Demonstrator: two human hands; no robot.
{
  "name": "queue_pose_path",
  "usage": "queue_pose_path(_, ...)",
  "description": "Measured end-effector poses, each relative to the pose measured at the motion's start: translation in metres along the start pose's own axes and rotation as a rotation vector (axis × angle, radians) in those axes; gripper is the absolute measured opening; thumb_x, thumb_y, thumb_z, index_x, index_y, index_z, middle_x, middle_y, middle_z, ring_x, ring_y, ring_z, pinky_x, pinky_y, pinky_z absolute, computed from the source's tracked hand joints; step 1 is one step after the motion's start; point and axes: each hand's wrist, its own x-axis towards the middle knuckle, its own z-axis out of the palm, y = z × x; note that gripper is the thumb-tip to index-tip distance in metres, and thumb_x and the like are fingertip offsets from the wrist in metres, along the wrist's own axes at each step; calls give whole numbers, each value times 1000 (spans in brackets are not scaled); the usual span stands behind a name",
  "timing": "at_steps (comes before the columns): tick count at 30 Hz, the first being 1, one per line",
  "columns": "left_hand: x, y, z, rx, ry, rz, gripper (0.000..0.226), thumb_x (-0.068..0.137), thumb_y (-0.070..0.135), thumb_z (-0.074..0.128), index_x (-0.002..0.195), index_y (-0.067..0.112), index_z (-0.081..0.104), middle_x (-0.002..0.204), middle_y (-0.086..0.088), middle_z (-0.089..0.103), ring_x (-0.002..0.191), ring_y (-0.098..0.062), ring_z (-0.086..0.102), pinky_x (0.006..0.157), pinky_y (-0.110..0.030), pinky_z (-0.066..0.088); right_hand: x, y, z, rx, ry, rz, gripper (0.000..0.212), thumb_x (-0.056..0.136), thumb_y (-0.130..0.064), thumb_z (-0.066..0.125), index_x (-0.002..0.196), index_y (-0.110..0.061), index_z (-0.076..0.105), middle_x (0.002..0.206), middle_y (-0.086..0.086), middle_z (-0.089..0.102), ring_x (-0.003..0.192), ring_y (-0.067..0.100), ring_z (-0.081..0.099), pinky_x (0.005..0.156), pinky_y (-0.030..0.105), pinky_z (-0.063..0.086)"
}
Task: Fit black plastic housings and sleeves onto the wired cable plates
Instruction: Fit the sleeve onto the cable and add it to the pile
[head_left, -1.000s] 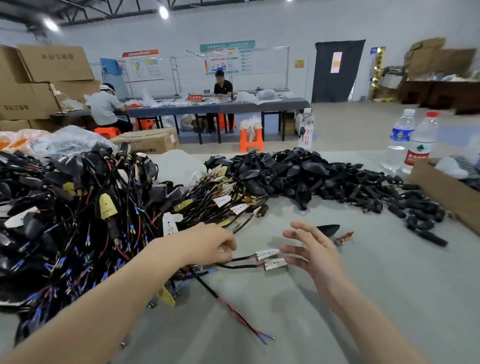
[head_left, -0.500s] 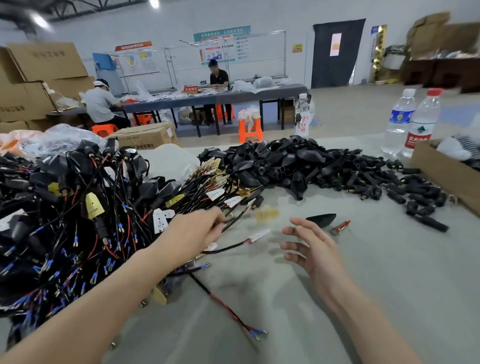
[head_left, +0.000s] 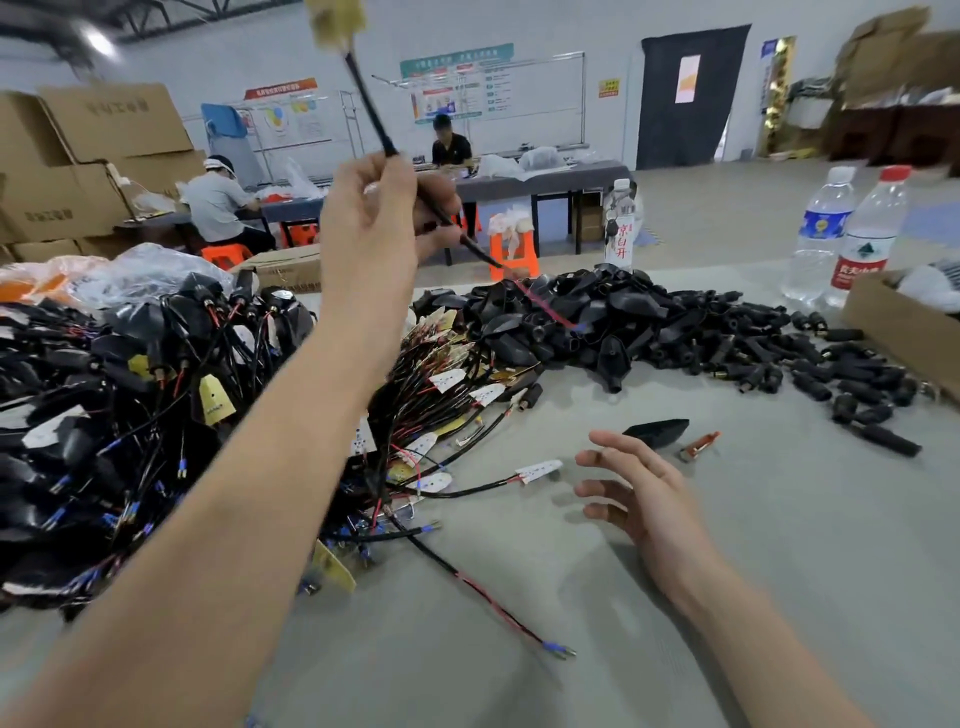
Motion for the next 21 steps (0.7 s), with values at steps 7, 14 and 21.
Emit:
queue_pose_path(7, -98, -112, 19, -520, 226, -565, 26, 108, 18, 38, 117, -2, 53, 87, -11, 70, 87, -21, 69, 80, -28, 57, -3, -1, -1, 29, -52, 9, 27, 96, -22, 60, 122, -23, 64, 112, 4, 74, 85, 23, 72, 60, 28, 57)
queue_pose_path(14, -140, -168, 14, -440, 243, -700, 16, 105, 16, 45, 109, 1, 52, 86, -12, 70, 76, -22, 69, 68, -31, 58, 6, 1, -7, 15, 166, -65, 30, 103, -34, 48, 103, -14, 69, 88, -1, 74, 66, 15, 70, 52, 24, 55)
queue_pose_path(21, -136, -169, 8, -290, 229, -680, 11, 102, 23, 54, 97, 14, 57, 87, -4, 67, 72, -15, 67, 58, -28, 54, 10, 1, -10, -42, 189, -110, 28, 103, -32, 48, 100, -16, 70, 86, -5, 76, 69, 13, 71, 55, 23, 56)
